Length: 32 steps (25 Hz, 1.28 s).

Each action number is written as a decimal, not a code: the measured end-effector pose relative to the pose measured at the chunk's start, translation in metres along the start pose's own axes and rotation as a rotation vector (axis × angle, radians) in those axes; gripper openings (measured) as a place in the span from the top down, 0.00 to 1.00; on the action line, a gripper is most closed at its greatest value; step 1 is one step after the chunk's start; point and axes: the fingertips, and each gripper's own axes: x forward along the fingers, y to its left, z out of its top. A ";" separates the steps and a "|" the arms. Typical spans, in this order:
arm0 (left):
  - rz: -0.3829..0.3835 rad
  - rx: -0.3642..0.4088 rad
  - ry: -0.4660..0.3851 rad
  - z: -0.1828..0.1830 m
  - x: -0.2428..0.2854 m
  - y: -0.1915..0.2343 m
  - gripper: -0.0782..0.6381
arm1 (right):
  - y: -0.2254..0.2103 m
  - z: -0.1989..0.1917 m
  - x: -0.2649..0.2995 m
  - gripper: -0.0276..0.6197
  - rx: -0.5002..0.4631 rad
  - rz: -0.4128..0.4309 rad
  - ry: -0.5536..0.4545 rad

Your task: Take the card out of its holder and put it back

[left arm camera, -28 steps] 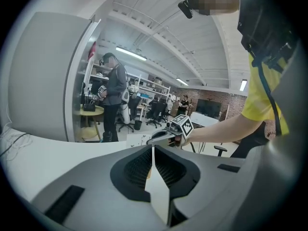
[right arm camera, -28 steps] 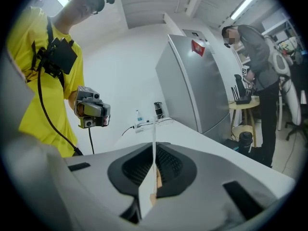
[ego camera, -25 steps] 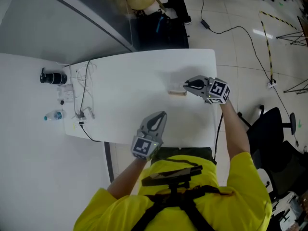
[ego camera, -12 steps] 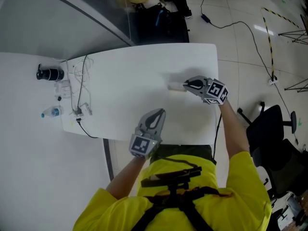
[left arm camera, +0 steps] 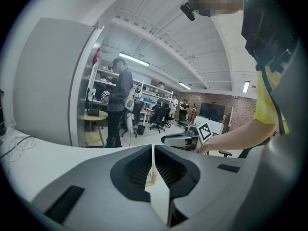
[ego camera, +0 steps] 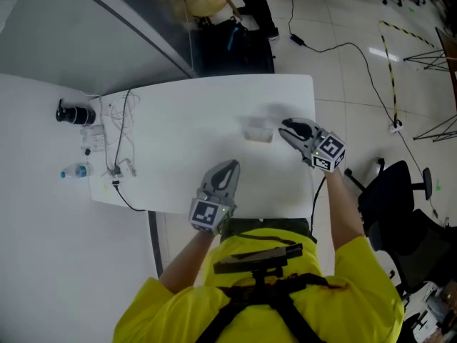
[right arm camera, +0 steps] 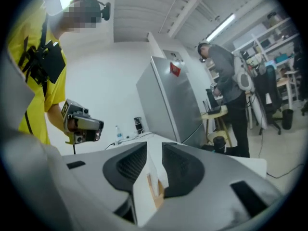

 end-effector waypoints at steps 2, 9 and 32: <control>0.001 0.018 -0.035 0.014 0.000 0.002 0.86 | 0.006 0.033 -0.027 0.80 0.027 -0.107 -0.101; 0.058 0.011 -0.080 0.043 -0.009 0.007 0.86 | 0.030 0.083 -0.125 0.92 0.053 -0.717 -0.214; 0.069 0.035 -0.097 0.053 -0.016 -0.001 0.76 | 0.078 0.037 -0.126 0.95 0.065 -0.777 -0.093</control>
